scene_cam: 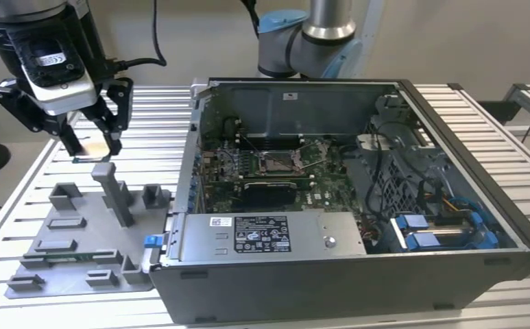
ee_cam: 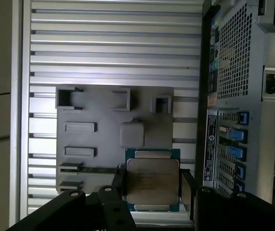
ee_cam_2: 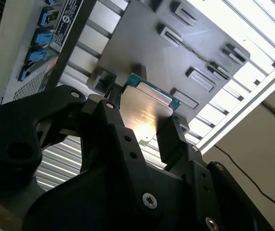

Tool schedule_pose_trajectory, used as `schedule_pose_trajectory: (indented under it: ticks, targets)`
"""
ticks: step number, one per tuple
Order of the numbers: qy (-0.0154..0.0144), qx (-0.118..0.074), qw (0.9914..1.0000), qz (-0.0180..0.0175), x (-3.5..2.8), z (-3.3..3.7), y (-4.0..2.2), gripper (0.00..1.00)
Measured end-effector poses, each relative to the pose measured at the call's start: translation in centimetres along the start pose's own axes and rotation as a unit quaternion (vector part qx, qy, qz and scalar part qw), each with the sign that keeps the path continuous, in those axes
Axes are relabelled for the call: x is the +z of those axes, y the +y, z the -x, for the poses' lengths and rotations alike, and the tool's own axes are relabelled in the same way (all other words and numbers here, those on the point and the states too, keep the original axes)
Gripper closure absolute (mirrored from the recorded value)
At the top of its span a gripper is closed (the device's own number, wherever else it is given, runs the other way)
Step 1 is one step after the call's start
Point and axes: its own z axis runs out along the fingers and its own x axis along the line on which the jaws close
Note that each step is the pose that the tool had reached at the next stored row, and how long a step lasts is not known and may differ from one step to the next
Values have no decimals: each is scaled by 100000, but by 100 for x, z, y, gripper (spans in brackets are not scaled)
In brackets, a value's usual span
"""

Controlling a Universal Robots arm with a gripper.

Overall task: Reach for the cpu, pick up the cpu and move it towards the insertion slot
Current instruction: 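Pick up the cpu and move it towards the insertion slot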

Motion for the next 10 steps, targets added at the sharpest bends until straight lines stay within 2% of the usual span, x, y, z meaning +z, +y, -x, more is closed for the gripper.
schedule_pose_trajectory:
  ticks: [10]
  targets:
    - [1,0,100000,0,0,95,-1,100]
